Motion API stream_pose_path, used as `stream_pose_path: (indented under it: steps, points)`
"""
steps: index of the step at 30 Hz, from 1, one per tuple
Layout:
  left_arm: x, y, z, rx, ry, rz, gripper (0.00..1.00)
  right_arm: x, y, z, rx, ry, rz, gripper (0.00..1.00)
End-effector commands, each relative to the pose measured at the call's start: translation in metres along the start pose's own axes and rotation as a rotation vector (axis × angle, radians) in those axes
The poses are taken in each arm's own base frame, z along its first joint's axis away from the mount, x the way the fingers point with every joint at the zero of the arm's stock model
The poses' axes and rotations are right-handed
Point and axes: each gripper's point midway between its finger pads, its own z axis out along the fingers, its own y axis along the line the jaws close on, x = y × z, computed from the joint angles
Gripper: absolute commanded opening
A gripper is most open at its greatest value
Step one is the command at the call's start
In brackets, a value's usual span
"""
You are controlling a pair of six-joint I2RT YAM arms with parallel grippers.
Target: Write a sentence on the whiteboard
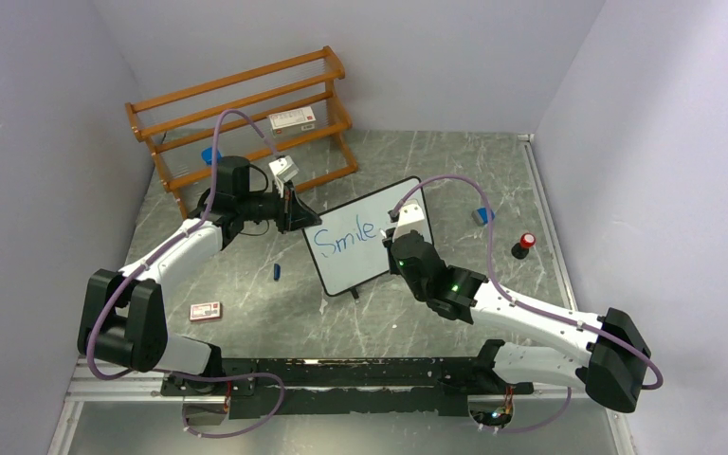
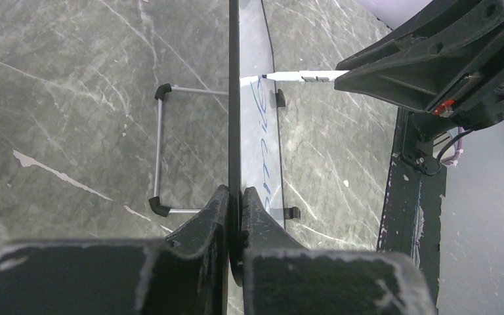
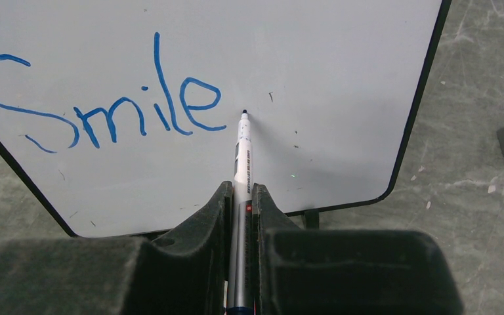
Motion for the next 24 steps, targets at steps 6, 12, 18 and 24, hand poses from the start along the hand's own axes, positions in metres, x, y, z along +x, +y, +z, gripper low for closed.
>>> stream_pose_path:
  steps: [6,12,18,24]
  points:
    - [0.006,0.008,-0.001,-0.020,0.025,0.018,0.05,0.008,-0.006,-0.001,0.018,0.020,0.026,0.00]
    - [0.005,0.008,-0.001,-0.019,0.024,0.018,0.05,0.005,0.004,-0.009,-0.066,0.012,0.042,0.00]
    - [0.006,0.008,-0.001,-0.022,0.025,0.018,0.05,-0.003,0.000,-0.018,-0.078,0.007,0.017,0.00]
    - [0.006,0.009,-0.001,-0.022,0.026,0.018,0.05,-0.011,-0.022,-0.021,0.015,-0.036,0.017,0.00]
